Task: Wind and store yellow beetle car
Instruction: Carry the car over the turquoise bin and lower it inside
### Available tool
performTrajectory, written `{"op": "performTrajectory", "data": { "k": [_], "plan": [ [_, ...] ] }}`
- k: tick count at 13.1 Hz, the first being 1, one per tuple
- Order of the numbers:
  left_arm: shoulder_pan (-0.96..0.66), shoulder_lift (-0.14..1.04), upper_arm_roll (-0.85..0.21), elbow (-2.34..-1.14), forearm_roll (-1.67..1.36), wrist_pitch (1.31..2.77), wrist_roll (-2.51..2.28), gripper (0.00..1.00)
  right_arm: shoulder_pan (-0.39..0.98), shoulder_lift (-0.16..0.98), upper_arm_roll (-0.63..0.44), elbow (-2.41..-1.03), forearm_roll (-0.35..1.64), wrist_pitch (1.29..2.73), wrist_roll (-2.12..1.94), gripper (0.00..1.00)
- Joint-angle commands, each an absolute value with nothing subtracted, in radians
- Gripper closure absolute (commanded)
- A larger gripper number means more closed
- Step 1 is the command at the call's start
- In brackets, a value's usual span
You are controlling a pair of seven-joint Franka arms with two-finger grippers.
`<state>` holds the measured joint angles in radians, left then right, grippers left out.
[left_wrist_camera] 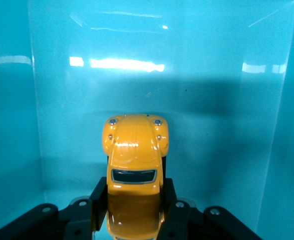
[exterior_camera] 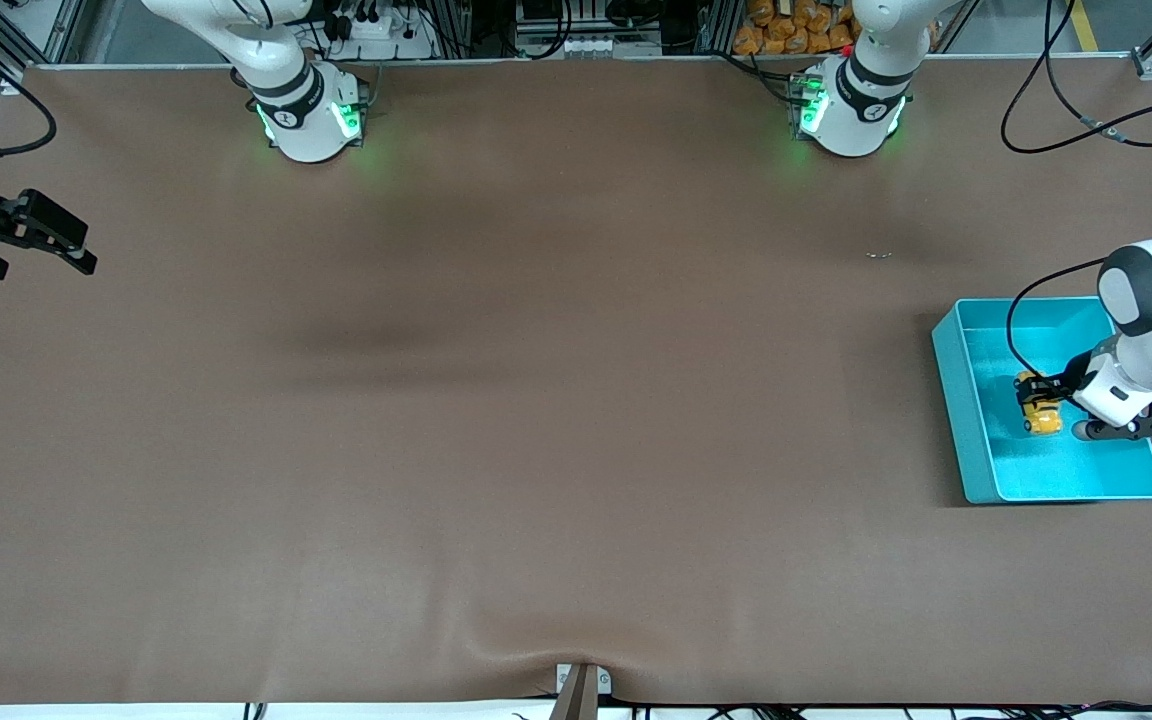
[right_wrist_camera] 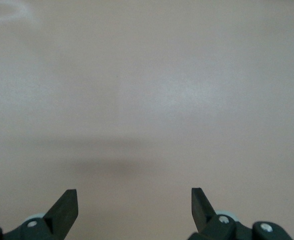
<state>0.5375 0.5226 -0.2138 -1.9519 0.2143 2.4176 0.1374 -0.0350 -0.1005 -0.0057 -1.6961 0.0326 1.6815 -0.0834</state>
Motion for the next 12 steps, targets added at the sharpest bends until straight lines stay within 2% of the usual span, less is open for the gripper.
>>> {"op": "performTrajectory", "data": {
  "k": [1,3,4,5,7,12],
  "plan": [
    [0.552,0.528,-0.221,-1.96,0.239,2.439,0.155,1.0,-0.048,-0.11,0.005,-1.704,0.02,1.681,-0.069,0.0],
    [0.552,0.537,-0.221,-1.96,0.255,2.448,0.155,1.0,-0.048,-0.11,0.003,-1.704,0.02,1.681,-0.069,0.0],
    [0.552,0.538,-0.221,-1.96,0.255,2.451,0.155,0.94,-0.048,-0.11,0.005,-1.704,0.02,1.681,-0.069,0.0],
    [0.552,0.543,-0.221,-1.96,0.255,2.451,0.155,0.7,-0.048,-0.11,0.005,-1.704,0.02,1.681,-0.069,0.0],
    [0.552,0.543,-0.224,-1.957,0.255,2.453,0.155,0.0,-0.048,-0.11,0.005,-1.704,0.018,1.681,-0.069,0.0],
    [0.549,0.517,-0.225,-1.956,0.255,2.453,0.152,0.0,-0.048,-0.109,0.003,-1.704,0.02,1.681,-0.069,0.0]
  ]
}}
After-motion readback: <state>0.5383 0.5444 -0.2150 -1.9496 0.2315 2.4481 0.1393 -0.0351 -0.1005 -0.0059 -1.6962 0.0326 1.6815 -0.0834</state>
